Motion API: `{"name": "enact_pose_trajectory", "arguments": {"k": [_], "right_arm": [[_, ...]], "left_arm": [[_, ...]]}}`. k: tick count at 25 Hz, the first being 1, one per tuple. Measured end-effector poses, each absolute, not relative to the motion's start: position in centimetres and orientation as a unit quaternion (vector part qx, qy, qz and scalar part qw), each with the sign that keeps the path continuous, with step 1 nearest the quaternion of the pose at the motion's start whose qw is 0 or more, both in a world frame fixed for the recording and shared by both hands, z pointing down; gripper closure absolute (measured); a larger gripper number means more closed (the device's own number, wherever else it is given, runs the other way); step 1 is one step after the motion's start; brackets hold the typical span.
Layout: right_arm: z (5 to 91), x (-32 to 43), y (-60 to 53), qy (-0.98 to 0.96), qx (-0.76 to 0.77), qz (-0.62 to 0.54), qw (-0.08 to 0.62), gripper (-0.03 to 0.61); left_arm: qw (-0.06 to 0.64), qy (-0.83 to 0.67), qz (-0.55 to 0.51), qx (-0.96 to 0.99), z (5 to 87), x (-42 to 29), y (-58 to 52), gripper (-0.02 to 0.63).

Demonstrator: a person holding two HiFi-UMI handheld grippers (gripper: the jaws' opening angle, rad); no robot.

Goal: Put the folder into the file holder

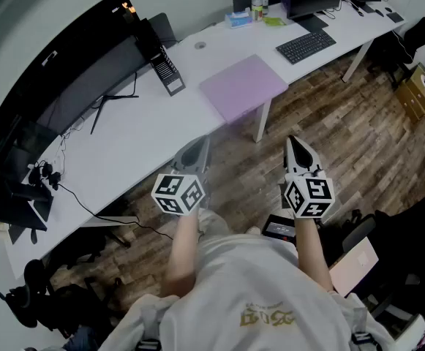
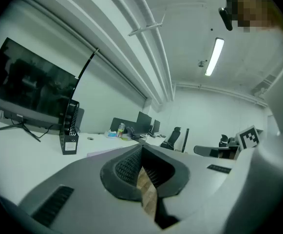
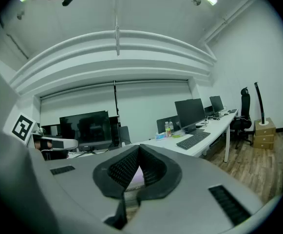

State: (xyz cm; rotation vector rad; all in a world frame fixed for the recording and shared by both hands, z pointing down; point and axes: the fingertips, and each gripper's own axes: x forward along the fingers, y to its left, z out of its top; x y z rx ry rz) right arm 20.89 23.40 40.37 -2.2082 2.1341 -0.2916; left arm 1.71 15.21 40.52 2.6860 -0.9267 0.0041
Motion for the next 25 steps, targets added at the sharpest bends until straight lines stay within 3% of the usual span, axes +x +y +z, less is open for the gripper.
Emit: {"name": "enact_pose_trajectory", "arguments": {"k": [10,13,14,15,16,17,20,25], "right_arm": [[40.7,21.1,24.1,0.695,-0.711,-0.100,0.037,0.568],[40.6,21.0,24.5,0.705,-0.693,-0.124,0.083,0.568],[40.5,20.9,24.5,0.714,-0.677,-0.141,0.109,0.566],[40.5,20.7,24.5,0.722,-0.658,-0.164,0.138,0.529],[40.7,20.7,24.4,0.726,-0.641,-0.188,0.164,0.394],[40.9,20.8,24.4,0.724,-0.632,-0.208,0.183,0.370],[41.7,21.7,24.8,0.711,-0.632,-0.233,0.204,0.330],[42.7,22.0,24.0,0.709,-0.626,-0.254,0.202,0.340]], "left_arm": [[0.157,-0.328,-0.007,0.931,40.5,1.6,16.0,0.595],[0.157,-0.331,0.002,0.931,41.0,1.7,16.3,0.595],[0.159,-0.332,0.012,0.930,41.4,1.9,16.3,0.564],[0.163,-0.331,0.024,0.929,42.0,2.2,16.2,0.423],[0.169,-0.330,0.035,0.928,42.5,2.5,16.1,0.361],[0.173,-0.330,0.044,0.927,43.0,2.7,16.1,0.327],[0.164,-0.332,0.067,0.927,43.7,3.1,16.2,0.295],[0.142,-0.315,0.108,0.932,44.5,4.2,16.3,0.264]]}}
